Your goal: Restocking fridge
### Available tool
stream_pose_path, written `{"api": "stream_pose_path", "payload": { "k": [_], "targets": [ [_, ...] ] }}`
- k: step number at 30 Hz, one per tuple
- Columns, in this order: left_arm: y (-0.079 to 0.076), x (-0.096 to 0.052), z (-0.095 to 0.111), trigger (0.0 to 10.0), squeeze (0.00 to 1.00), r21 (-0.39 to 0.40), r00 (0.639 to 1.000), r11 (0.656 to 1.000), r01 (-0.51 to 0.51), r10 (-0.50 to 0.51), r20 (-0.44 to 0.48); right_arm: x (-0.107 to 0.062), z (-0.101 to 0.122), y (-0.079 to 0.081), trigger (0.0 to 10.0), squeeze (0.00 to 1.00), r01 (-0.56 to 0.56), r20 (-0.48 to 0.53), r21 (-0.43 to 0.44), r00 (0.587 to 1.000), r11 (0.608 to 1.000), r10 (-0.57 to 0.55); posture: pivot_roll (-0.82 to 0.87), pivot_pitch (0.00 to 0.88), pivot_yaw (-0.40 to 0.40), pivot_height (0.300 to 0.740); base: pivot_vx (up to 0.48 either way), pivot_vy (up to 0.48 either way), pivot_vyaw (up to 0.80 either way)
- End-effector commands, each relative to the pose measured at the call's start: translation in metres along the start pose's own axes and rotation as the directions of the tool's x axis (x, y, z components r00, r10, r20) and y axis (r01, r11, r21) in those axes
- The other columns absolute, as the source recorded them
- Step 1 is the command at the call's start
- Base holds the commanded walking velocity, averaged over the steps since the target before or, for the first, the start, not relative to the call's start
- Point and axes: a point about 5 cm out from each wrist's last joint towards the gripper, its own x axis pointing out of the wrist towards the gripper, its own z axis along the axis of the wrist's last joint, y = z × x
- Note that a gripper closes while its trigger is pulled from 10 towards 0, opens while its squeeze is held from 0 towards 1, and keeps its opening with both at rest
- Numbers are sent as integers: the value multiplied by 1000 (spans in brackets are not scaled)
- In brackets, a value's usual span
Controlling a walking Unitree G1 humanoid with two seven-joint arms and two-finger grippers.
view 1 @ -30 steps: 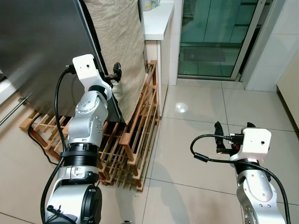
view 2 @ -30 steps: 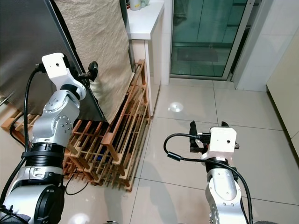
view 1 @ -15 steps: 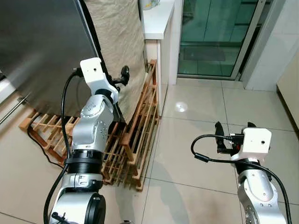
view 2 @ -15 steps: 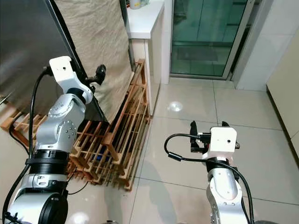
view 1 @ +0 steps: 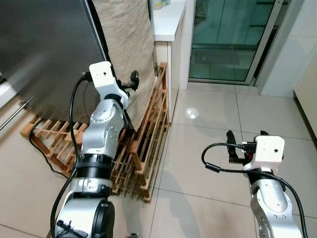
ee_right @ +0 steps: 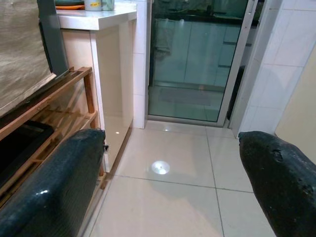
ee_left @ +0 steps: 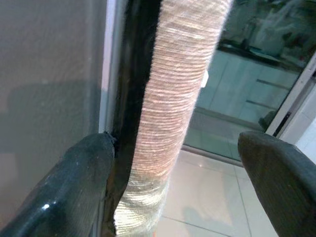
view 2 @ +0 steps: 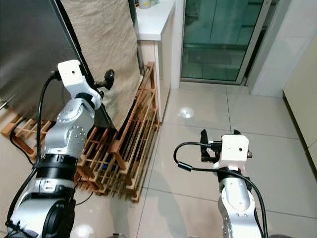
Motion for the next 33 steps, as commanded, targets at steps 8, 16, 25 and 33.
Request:
{"api": "stream_pose_path", "payload": {
  "k": [8, 16, 25, 33],
  "targets": [
    [3, 5, 7, 10000, 0, -30, 999, 1000, 0, 1, 32, -3, 1, -4, 10000, 0, 10, 4, -15, 1000, 1000, -10, -158, 0, 98, 740, 0, 0, 0],
    [-65, 15, 10, 10000, 0, -29, 930, 932, 361, -358, 81, 4, 4, -1, 10000, 0, 1, 16, -17, 1000, 1000, -1, -161, 0, 95, 740, 0, 0, 0],
    [-137, 1, -15, 10000, 0, -137, 757, 746, 652, -651, 53, 5, 5, 0, 10000, 0, 10, 27, -12, 1000, 1000, -10, -194, 0, 113, 740, 0, 0, 0],
    [-212, -46, -47, 10000, 0, -261, 481, 456, 851, -876, 37, 6, 3, 1, 10000, 0, 19, 24, -12, 1000, 1000, -18, -236, 0, 125, 740, 0, 0, 0]
  ]
}}
